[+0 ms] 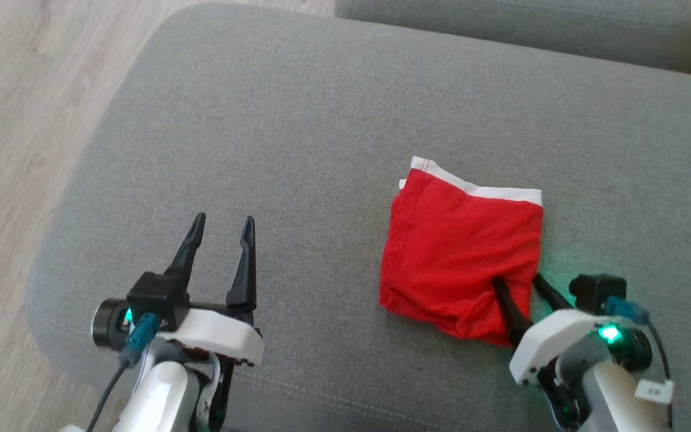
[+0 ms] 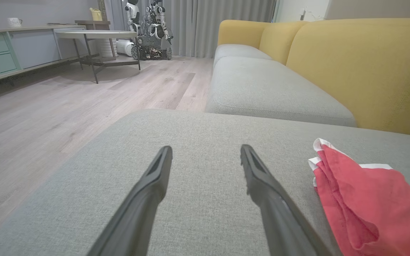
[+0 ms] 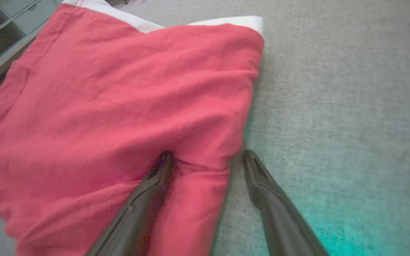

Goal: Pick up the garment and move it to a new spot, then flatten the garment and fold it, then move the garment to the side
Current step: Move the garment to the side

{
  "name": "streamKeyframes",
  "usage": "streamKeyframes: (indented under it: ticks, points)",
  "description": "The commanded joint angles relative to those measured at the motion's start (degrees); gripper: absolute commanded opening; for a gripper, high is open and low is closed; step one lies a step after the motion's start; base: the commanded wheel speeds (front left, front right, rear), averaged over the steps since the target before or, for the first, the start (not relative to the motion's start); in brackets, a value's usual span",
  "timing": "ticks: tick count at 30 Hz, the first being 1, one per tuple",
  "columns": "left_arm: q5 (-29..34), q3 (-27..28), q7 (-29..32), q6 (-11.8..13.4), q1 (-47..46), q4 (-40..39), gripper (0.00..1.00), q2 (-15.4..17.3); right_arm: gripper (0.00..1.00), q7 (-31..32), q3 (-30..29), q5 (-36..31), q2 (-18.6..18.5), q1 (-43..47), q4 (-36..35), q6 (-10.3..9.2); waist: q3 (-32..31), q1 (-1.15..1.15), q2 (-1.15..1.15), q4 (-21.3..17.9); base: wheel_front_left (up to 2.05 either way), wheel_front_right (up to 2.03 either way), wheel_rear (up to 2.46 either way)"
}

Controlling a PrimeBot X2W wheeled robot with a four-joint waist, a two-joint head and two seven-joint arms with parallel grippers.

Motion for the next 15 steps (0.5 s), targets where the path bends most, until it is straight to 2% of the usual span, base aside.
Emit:
streamKeyframes:
  ticks: [1, 2, 4, 10, 15]
  points:
    - [0.3, 2.3, -0.5, 0.2, -2.9, -1.7, 1.00, 0.1, 0.79, 0.4, 1.9, 0.7, -0.5, -1.6, 0.1, -0.05, 0.3, 0.00, 0.00, 0.0, 0.00, 0.00, 0.00]
    - [0.4, 2.3, -0.6, 0.3, -2.9, -1.7, 1.00, 0.0, 0.47, 0.5, 2.2, 0.7, -0.7, -2.0, 0.6, -0.05, 0.4, 0.00, 0.00, -0.2, 0.00, 0.00, 0.00]
    - [0.4, 2.5, -0.6, 0.3, -3.0, -1.6, 1.00, -0.1, 0.00, 0.9, 3.0, 1.1, -1.0, -2.6, 1.3, -0.05, 0.7, 0.00, 0.00, -0.8, 0.00, 0.00, 0.00]
    - [0.8, 2.8, -0.7, 0.2, -3.1, -1.8, 1.00, -0.1, 0.00, 0.2, 6.1, 0.7, -2.2, -3.8, 0.4, -0.05, 1.2, 0.00, 0.00, -4.4, 0.00, 0.00, 0.00]
    - [1.2, 3.4, -0.8, 0.4, -3.2, -3.0, 1.00, -0.1, 0.00, 1.2, 10.5, 0.2, -4.6, -4.1, -2.1, -0.05, 1.9, 0.00, 0.00, -9.8, 0.00, 0.00, 0.00]
